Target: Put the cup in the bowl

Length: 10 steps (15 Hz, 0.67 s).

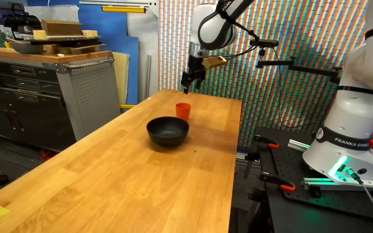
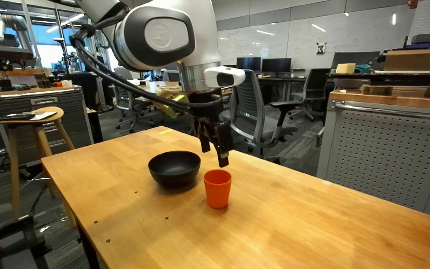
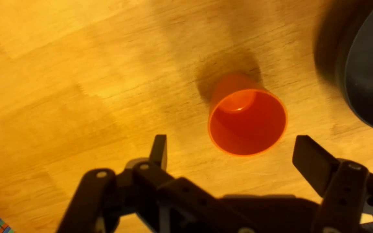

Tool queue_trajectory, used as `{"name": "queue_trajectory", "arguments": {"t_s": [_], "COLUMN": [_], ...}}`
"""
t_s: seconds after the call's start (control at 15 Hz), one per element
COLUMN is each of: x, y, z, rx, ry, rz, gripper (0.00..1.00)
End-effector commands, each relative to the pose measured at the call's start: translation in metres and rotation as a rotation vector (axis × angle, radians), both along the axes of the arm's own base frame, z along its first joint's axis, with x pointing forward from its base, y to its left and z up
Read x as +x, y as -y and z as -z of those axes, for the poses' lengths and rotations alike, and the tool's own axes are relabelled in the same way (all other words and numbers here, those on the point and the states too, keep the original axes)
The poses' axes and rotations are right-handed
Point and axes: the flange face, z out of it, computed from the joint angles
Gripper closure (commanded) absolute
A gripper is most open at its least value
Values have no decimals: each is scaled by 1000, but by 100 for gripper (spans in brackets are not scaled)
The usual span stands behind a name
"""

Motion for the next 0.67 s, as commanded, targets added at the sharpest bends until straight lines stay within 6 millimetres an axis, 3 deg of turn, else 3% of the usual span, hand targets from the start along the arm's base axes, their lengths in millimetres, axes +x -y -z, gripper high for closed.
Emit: {"name": "queue_trajectory", "arguments": {"t_s": [0.0, 0.6], "x": [16, 5], "y": [12, 16], "z": [16, 56], "rx": [-30, -32], "ry": [28, -53], "rz": [44, 86], "gripper": [0, 0]}}
